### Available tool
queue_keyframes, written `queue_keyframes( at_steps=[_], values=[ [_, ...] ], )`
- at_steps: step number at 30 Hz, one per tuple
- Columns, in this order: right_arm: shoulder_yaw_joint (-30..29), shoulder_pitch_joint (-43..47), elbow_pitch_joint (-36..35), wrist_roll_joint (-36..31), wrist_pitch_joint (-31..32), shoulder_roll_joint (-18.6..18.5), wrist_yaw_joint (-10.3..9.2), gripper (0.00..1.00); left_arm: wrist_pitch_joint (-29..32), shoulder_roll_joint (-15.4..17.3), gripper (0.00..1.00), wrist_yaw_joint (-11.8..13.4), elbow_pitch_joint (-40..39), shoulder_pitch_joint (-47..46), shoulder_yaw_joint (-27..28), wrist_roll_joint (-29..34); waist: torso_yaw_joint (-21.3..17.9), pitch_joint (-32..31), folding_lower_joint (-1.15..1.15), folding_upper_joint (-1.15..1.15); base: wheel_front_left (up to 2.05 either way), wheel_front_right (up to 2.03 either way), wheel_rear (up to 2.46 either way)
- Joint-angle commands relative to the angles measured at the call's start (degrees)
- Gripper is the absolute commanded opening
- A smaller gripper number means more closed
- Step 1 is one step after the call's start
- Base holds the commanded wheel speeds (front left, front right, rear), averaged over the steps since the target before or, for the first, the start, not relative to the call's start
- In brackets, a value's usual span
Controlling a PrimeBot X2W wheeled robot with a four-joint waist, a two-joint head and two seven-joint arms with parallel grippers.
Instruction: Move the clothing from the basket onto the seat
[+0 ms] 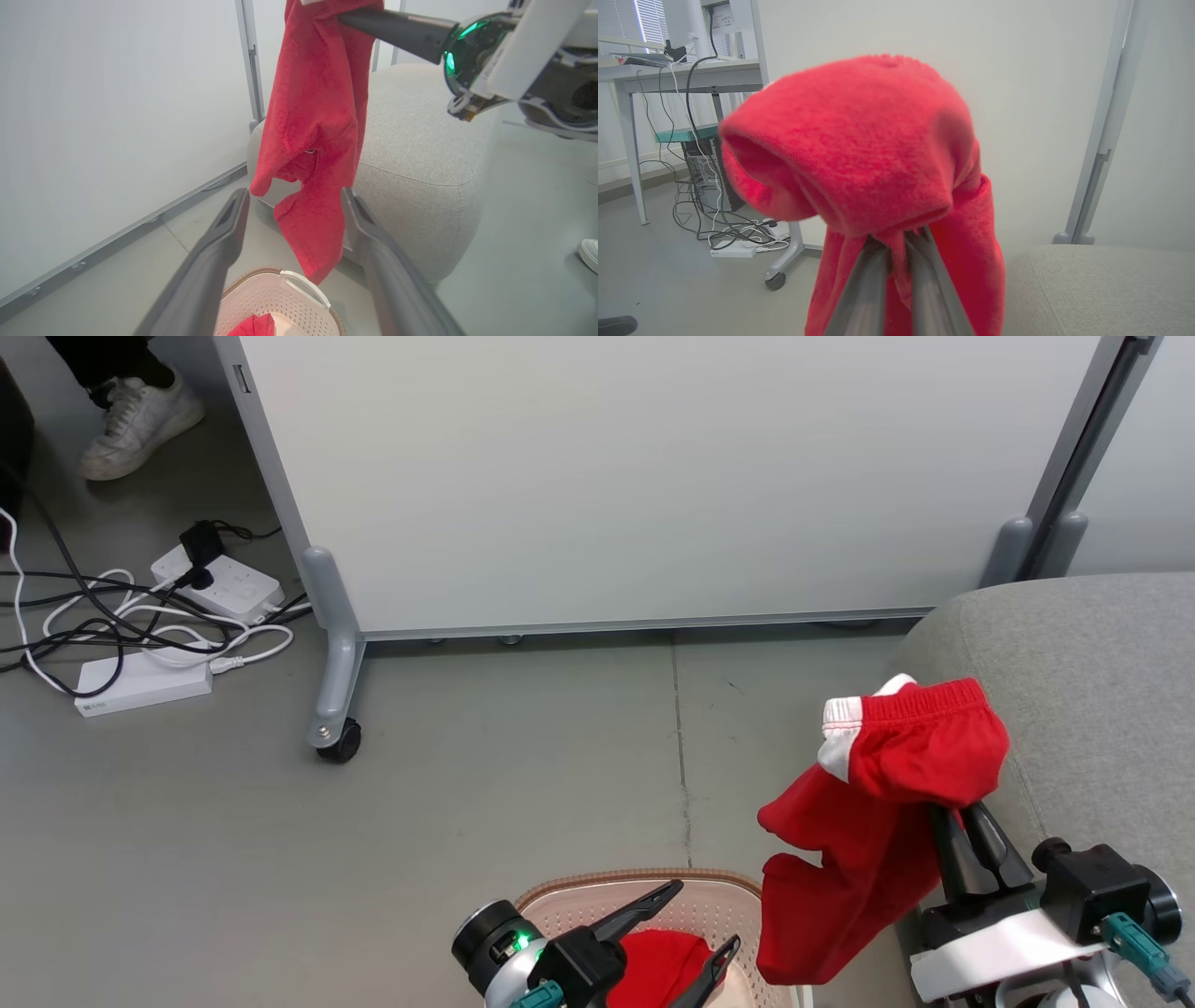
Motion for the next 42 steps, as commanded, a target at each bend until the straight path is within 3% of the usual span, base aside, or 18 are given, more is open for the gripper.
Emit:
queue_keyframes(
  at_steps=[1, 12, 33, 42],
  values=[
    [-0.5, 0.41, -0.15, 0.02, -0.38, -0.35, 0.05, 0.0, -0.07, 0.18, 1.0, -0.15, 0.15, 0.8, 0.39, 0.62, -0.2, 0.0, 0.0, 0.0, 0.0, 0.0, 0.0],
    [-0.96, -0.19, -1.07, -1.1, -0.38, -1.05, 0.05, 0.0, -0.08, -0.21, 1.0, -0.16, -0.08, 0.47, 0.94, 2.05, -3.62, 0.65, 0.0, 0.0, 0.0, 0.0, 0.0],
    [-3.59, -0.14, -2.72, -1.91, -0.38, -2.18, 0.05, 0.0, -0.08, -1.46, 1.0, -0.11, -1.69, 0.21, 2.46, 2.89, -22.17, 2.62, 0.0, 0.0, 0.0, 0.0, 0.0],
    [-3.74, 0.24, -3.0, -2.04, -0.38, -1.47, 0.05, 0.0, -0.08, -1.62, 1.0, -0.11, -1.89, -0.58, 2.47, 3.54, -27.69, 4.31, 0.0, 0.0, 0.0, 0.0, 0.0]
  ],
)
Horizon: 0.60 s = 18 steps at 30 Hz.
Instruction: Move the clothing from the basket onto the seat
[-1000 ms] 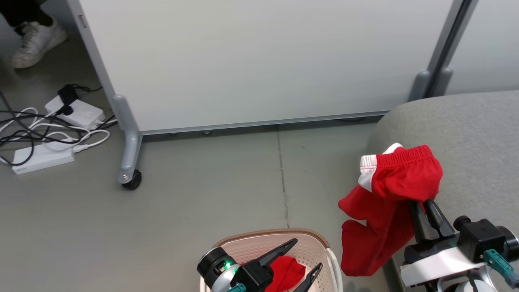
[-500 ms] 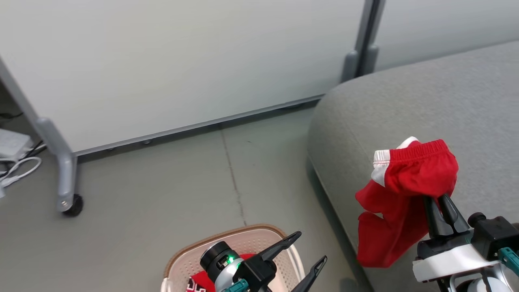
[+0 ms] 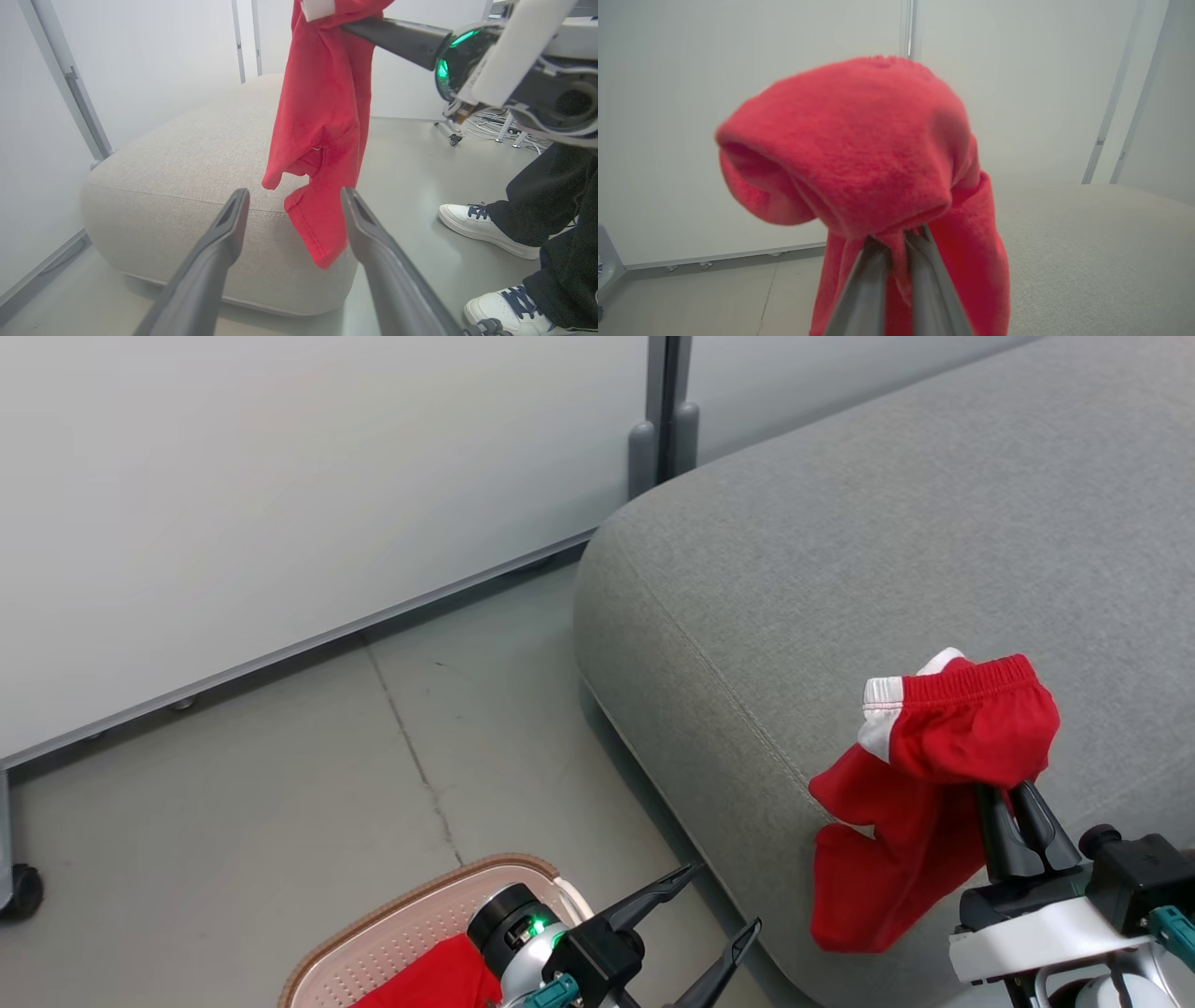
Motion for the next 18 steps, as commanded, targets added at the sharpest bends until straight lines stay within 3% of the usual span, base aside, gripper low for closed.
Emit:
queue_keyframes(
  at_steps=[1, 13, 18],
  values=[
    [-0.24, 0.22, -0.13, -0.31, -0.38, -0.08, 0.05, 0.0, -0.08, 0.38, 1.0, -0.03, 0.05, -1.0, 0.33, 0.22, -1.32, 0.87, 0.0, 0.0, 0.0, 0.0, 0.0],
    [-1.77, -0.84, -0.91, 1.81, -0.38, 0.34, 0.05, 0.0, -0.08, 0.5, 1.0, -0.03, 1.17, -0.35, -0.89, -0.08, -1.7, 1.93, 0.0, 0.0, 0.0, 0.0, 0.0],
    [-4.06, -6.07, -1.7, 3.42, -0.38, -3.81, 0.05, 0.0, -0.08, 1.56, 1.0, -0.03, 1.33, -2.68, -2.18, 0.26, -0.79, 5.68, 0.0, 0.0, 0.0, 0.0, 0.0]
  ],
)
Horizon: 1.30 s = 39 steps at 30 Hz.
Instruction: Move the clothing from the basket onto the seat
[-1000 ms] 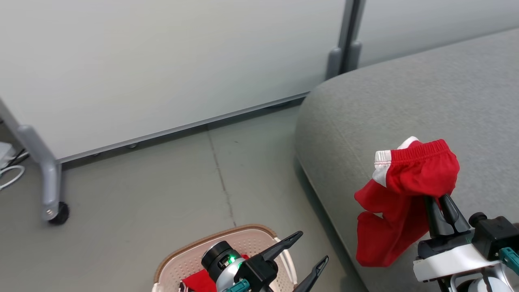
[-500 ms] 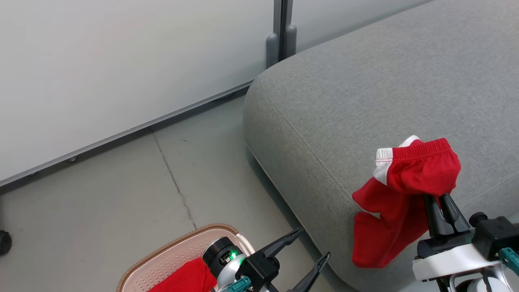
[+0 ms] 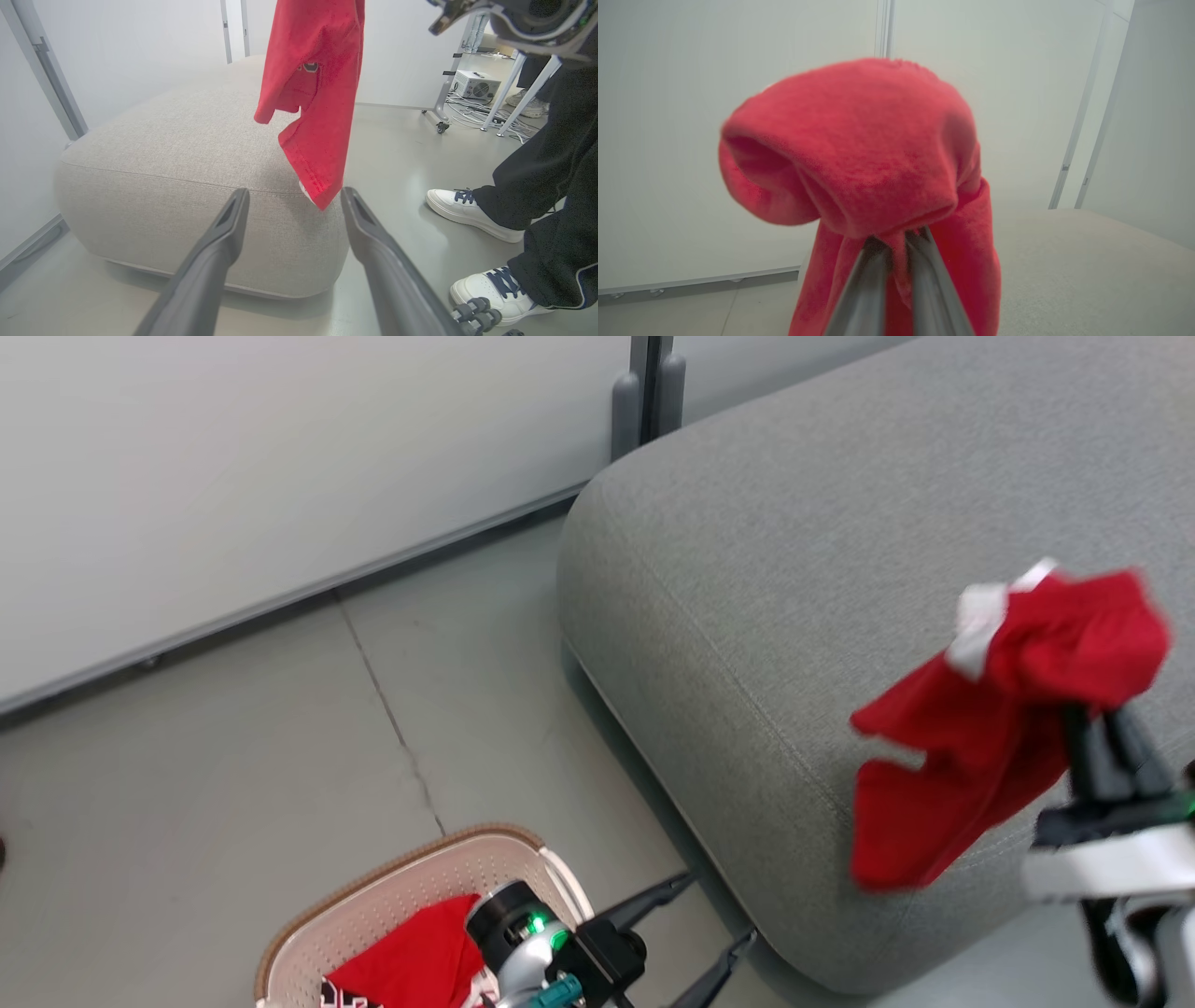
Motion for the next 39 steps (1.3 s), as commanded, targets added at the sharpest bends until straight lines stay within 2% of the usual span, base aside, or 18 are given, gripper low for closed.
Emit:
queue_keyframes(
  at_steps=[1, 9, 14, 19, 28, 36, 39],
  values=[
    [-0.68, -1.95, -0.57, 0.52, -0.37, -0.73, 0.05, 0.0, -0.07, 0.71, 1.0, -0.03, -0.08, -1.39, 0.02, 0.41, 0.67, 2.37, 0.0, 0.0, 0.0, 0.0, 0.0],
    [-4.25, -17.45, 3.45, 2.43, -0.37, -7.17, 0.05, 0.0, -0.07, 5.53, 1.0, -0.04, -0.25, -5.4, -1.03, 0.78, 1.98, 11.32, 0.0, 0.0, 0.0, 0.0, 0.0],
    [-6.32, -27.17, 10.27, 3.06, -0.33, -11.47, 0.04, 0.0, -0.07, 8.41, 1.0, -0.03, -1.12, -8.55, -2.39, 1.16, 3.7, 17.13, 0.0, 0.0, 0.0, 0.0, 0.0],
    [-9.05, -34.72, 19.49, 4.11, -0.33, -14.08, 0.04, 0.0, -0.07, 10.26, 1.0, -0.03, -2.18, -11.08, -2.14, 1.52, 6.19, 21.97, 0.0, 0.0, 0.0, 0.0, 0.0],
    [-15.5, -45.07, 37.08, 8.1, -0.33, -15.62, 0.04, 0.0, -0.07, 12.19, 1.0, -0.03, -3.74, -12.68, -2.54, 2.02, 9.66, 26.39, 0.0, 0.0, 0.0, 0.0, 0.0],
    [-18.83, -49.69, 48.33, 9.77, -0.33, -16.43, 0.04, 0.0, -0.07, 12.19, 1.0, -0.04, -4.42, -13.43, -2.37, 2.37, 11.69, 28.77, 0.0, 0.0, 0.0, 0.0, 0.0],
    [-18.12, -50.5, 54.62, 10.45, 0.11, -15.98, 0.04, 0.0, -0.07, 12.13, 1.0, -0.04, -4.49, -13.33, -2.17, 2.5, 12.11, 29.44, 0.0, 0.0, 0.0, 0.0, 0.0]
  ],
)
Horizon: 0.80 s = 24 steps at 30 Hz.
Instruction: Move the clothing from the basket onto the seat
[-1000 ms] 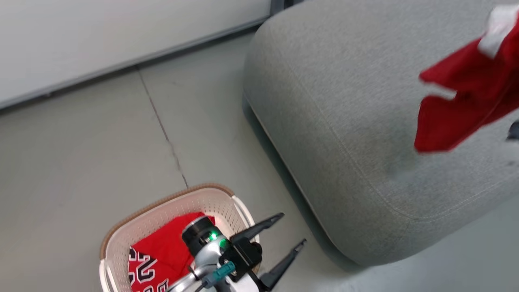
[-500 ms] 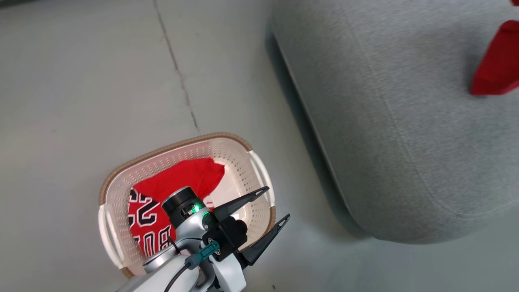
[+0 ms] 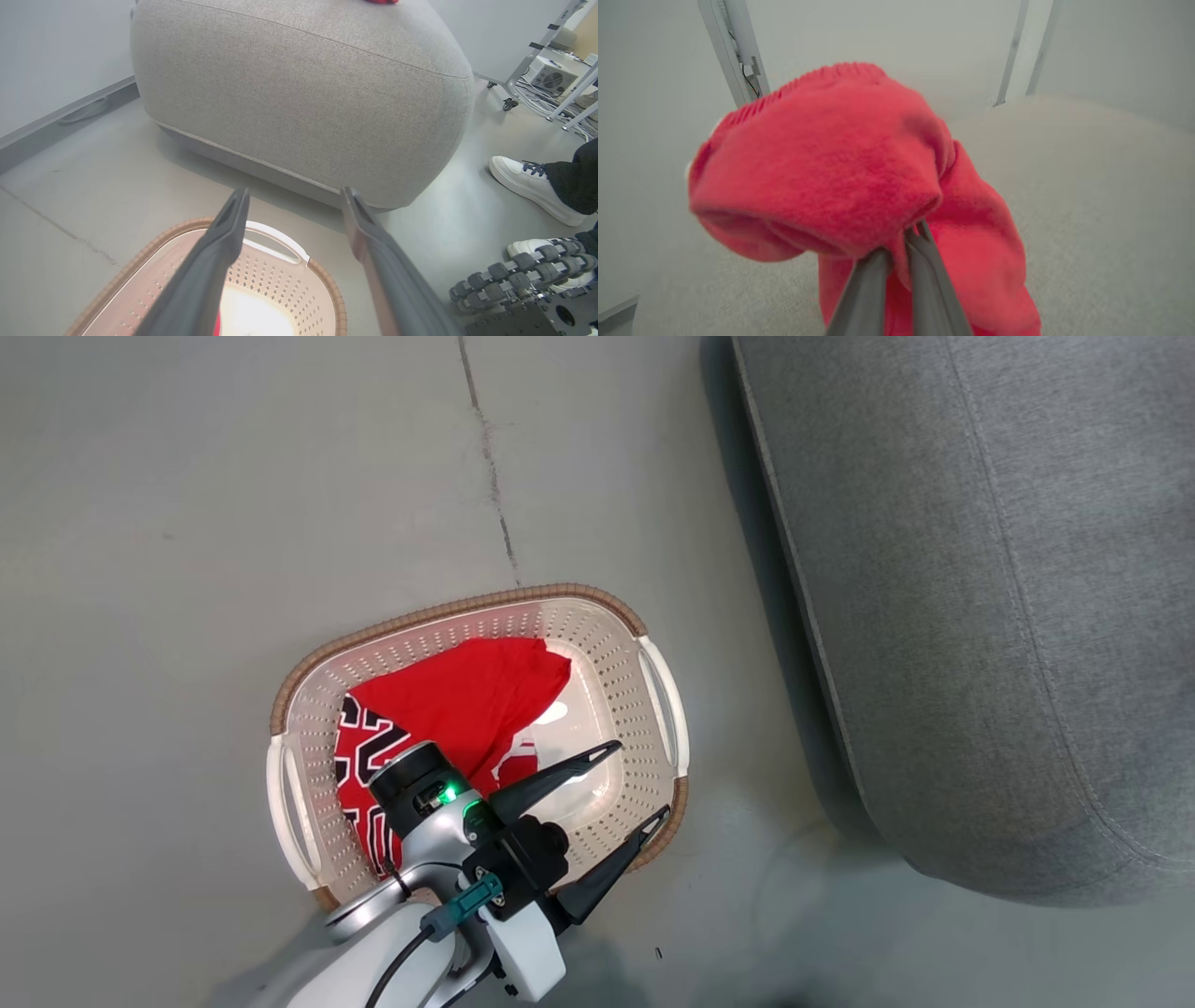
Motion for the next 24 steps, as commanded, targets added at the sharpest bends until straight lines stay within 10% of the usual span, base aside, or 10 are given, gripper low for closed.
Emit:
queue_keyframes(
  at_steps=[1, 5, 7, 8, 24],
  values=[
    [0.43, -0.74, 1.98, -0.09, 0.27, -0.26, 0.01, 0.0, -0.07, 0.26, 1.0, -0.05, -0.17, -0.34, 0.37, 0.49, 0.33, 0.47, 0.0, 0.0, 0.0, 0.0, 0.0],
    [0.43, -2.07, 9.02, -1.0, 1.15, -1.21, 0.01, 0.0, -0.07, 0.16, 1.0, -0.05, -0.26, -0.28, 0.77, 0.51, 0.51, 1.12, 0.0, 0.0, 0.0, 0.0, 0.0],
    [0.9, -2.94, 11.53, -2.02, 1.64, -1.52, 0.01, 0.87, -0.07, 0.11, 1.0, -0.05, -0.27, -0.53, 0.89, 0.59, 0.58, 1.38, 0.0, 0.0, 0.0, 0.0, 0.0],
    [1.4, -3.41, 12.28, -2.62, 1.93, -1.31, 0.02, 1.0, -0.07, 0.1, 1.0, -0.05, -0.24, -0.68, 0.92, 0.57, 0.59, 1.46, 0.0, 0.0, 0.0, 0.0, 0.0],
    [8.67, -4.68, 13.31, -5.49, 1.31, -1.53, 0.01, 1.0, -0.07, -2.23, 1.0, -0.05, -0.16, -0.72, 1.45, -1.24, 0.25, -3.91, 0.0, 0.0, 0.0, 0.0, 0.0]
  ],
)
